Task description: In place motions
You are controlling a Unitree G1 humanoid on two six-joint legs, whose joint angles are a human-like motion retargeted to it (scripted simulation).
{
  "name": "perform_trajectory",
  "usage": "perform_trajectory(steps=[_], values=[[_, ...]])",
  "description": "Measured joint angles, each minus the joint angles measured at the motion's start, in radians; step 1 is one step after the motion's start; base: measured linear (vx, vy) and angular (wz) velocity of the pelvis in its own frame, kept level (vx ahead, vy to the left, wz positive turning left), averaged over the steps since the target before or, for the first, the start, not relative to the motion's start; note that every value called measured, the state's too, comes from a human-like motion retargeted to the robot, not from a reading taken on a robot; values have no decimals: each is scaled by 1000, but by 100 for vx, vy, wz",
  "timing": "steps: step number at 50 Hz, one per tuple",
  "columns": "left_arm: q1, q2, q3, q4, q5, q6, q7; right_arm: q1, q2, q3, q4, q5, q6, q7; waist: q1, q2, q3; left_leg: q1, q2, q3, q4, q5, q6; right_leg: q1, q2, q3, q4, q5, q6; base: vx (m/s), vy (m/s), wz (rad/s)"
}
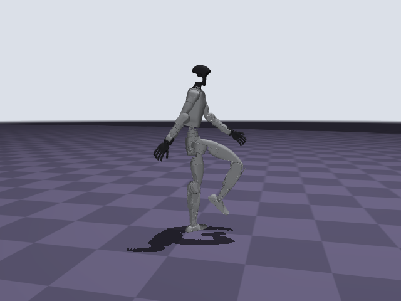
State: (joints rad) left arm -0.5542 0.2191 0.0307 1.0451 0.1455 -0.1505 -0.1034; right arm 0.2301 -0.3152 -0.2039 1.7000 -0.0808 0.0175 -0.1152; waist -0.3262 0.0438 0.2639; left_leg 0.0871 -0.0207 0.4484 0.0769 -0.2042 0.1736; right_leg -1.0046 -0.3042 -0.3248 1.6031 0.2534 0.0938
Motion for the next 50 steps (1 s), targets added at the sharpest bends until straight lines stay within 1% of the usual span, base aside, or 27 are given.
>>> perform_trajectory(steps=[2,3,5,8,10,13,15,16,17,18,19,20,21,22,23,24,25,27,30,32,33,35,38,40,44,50], values=[[65,-4,-29,-86,-55,-29,-3,91,-7,-40,0,30,-28,-24,23,8,-93,-31,5,2,3,-8,-8,2,18,-3,-34,-10,-23,64,-31,-57],[103,-13,-44,-121,-72,-39,-20,133,-9,-54,0,52,-33,-18,40,11,-149,-50,1,-3,2,-13,-14,24,18,-3,-58,-6,-18,60,-29,-58],[160,-37,-85,-166,-94,-46,-63,182,-2,-90,0,93,-25,3,95,5,-228,-68,-11,1,-9,-20,-28,113,15,-1,-124,10,12,36,-26,-46],[205,-57,-99,-152,-94,-42,-96,140,15,-99,0,104,-24,30,144,-30,-207,-15,-28,35,-37,-24,-61,394,6,-47,-311,40,40,-3,-22,-54],[255,-74,-90,-110,-90,-55,-102,81,29,-79,0,89,-32,46,179,-43,-197,12,-34,63,-50,-27,-84,595,46,-72,-512,65,60,-3,-15,-81],[371,-112,-55,-8,-111,-76,-93,22,65,-24,-90,51,-41,62,211,-55,-212,21,-50,92,-50,-31,-109,883,180,-5,-974,119,138,8,-17,-61],[452,-148,-13,72,-127,-70,-92,-10,91,21,-176,35,-59,66,213,-85,-244,-7,-87,90,-38,-32,-116,1031,205,11,-1299,130,168,8,-17,-28],[483,-159,30,129,-129,-75,-98,-20,100,65,-236,29,-59,68,215,-106,-243,10,-119,102,-38,-40,-116,1108,185,-2,-1399,-39,165,10,-8,-56],[516,-167,66,179,-129,-73,-101,-34,109,104,-287,21,-62,71,228,-121,-247,23,-143,122,-41,-47,-119,1163,166,-35,-1485,-157,149,14,-1,-115],[552,-168,87,215,-125,-60,-101,-52,117,133,-321,12,-71,77,266,-123,-263,27,-149,157,-48,-50,-130,1177,154,-112,-1545,-173,107,15,-5,-156],[580,-165,104,263,-105,-41,-97,-73,130,157,-349,2,-75,89,312,-119,-279,25,-145,185,-55,-49,-137,1177,148,-119,-1586,-151,101,14,-11,-185],[604,-160,120,316,-76,-20,-91,-95,145,178,-374,-9,-75,104,363,-111,-295,21,-136,209,-63,-46,-142,1170,145,-92,-1618,-112,114,6,-12,-140],[621,-157,126,382,-31,3,-78,-118,153,170,-398,-24,-75,119,401,-100,-317,0,-122,213,-66,-39,-147,1149,136,-82,-1622,-101,134,0,-12,-88],[639,-154,131,443,8,26,-65,-142,160,168,-425,-36,-76,129,430,-94,-335,-17,-113,213,-70,-33,-152,1122,131,-73,-1619,-95,140,-5,-13,-26],[658,-151,135,494,33,50,-49,-167,164,176,-458,-42,-81,129,443,-100,-345,-26,-115,208,-76,-30,-156,1084,134,-64,-1599,-102,117,-2,-19,-29],[684,-145,140,529,35,65,-44,-193,168,207,-497,-41,-87,130,445,-107,-338,-22,-119,217,-84,-26,-156,1064,140,-27,-1586,-103,101,4,-24,-44],[714,-137,146,556,26,76,-45,-220,171,250,-538,-36,-95,130,441,-114,-323,-12,-124,234,-94,-22,-153,1053,147,23,-1576,-102,87,2,-24,-37],[744,-124,148,586,-25,93,-78,-285,162,333,-629,-32,-107,140,379,-111,-279,5,-121,240,-104,-13,-149,1082,148,-45,-1584,-112,85,-21,-16,11],[722,-141,243,613,-5,155,-111,-378,140,427,-730,-66,-120,160,239,-94,-214,8,-108,220,-102,-2,-147,1108,157,-61,-1600,-117,90,-42,-5,73],[725,-153,295,604,35,171,-107,-380,131,455,-746,-83,-129,147,201,-93,-218,-3,-99,191,-90,1,-149,1121,160,-78,-1614,-119,92,-7,-6,66],[734,-156,302,587,45,167,-107,-371,126,459,-742,-84,-134,136,206,-93,-225,-7,-98,186,-88,2,-149,1122,163,-85,-1617,-121,89,12,-6,30],[758,-154,277,537,56,153,-120,-337,111,446,-716,-69,-145,126,261,-98,-239,-2,-102,194,-95,6,-150,1118,163,-85,-1613,-125,85,24,-9,-1],[778,-131,186,478,67,132,-130,-258,109,376,-639,-64,-137,156,371,-119,-261,1,-106,192,-98,11,-155,1120,156,-98,-1609,-131,83,22,-13,9],[764,-116,140,459,76,128,-115,-218,121,326,-582,-75,-128,172,409,-131,-259,1,-106,181,-97,15,-156,1129,155,-110,-1612,-135,83,-2,-14,41],[716,-129,135,439,70,130,-95,-198,140,298,-445,-93,-119,146,399,-130,-238,5,-101,171,-98,22,-158,1144,160,-121,-1616,-143,83,-9,-5,22],[730,-154,158,410,58,122,-111,-184,150,307,-203,-96,-89,132,354,-112,-286,-7,-85,182,-103,28,-166,1129,174,-117,-1618,-153,79,4,-1,-3]])
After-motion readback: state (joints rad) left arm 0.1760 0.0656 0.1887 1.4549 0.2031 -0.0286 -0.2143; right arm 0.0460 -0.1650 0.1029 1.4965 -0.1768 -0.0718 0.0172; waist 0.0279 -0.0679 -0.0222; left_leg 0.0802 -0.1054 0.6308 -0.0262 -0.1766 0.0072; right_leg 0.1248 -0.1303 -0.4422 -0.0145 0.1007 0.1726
